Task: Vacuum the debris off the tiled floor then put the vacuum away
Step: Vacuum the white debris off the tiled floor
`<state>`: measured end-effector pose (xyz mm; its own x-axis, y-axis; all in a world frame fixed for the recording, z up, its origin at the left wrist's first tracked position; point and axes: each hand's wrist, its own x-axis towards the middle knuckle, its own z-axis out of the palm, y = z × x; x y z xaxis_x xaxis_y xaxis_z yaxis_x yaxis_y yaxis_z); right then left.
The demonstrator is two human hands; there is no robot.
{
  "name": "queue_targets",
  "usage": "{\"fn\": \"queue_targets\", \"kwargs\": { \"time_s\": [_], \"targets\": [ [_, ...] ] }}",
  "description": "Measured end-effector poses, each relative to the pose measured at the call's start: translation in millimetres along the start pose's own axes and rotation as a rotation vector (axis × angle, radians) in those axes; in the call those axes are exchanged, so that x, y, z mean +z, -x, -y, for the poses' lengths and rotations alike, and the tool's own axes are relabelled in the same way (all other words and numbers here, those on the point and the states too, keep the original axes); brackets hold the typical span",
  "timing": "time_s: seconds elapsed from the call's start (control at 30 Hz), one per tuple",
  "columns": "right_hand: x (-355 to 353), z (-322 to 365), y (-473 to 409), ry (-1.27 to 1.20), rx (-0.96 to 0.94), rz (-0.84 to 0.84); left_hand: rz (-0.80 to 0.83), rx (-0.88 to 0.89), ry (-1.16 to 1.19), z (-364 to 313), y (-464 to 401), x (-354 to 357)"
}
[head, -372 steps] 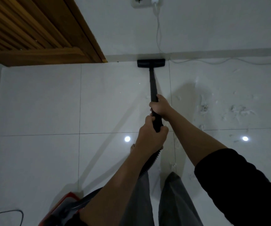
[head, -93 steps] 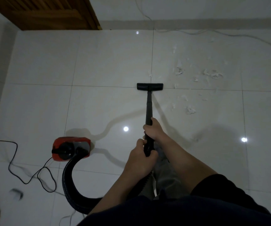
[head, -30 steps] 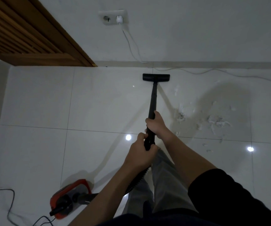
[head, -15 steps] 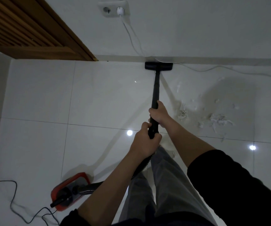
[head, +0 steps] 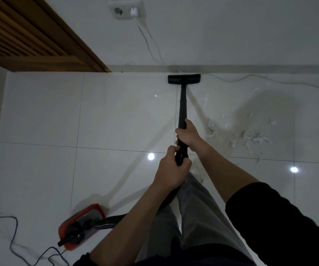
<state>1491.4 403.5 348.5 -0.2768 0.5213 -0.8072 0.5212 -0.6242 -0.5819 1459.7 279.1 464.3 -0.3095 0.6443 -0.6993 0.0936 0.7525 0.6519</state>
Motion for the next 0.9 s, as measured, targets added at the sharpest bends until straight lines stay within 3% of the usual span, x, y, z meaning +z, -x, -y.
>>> {"fn": "queue_targets", "kwargs": {
  "time_s": [0.67, 0.9],
  "targets": [
    [-78, -16, 16, -0.038, 0.005, -0.083, 0.124, -0.027, -0.067, -23, -9, 59],
    [-80, -20, 15, -0.065, -0.002, -0.095, 0.300, -0.067, 0.085, -24, -1, 49]
  ]
}}
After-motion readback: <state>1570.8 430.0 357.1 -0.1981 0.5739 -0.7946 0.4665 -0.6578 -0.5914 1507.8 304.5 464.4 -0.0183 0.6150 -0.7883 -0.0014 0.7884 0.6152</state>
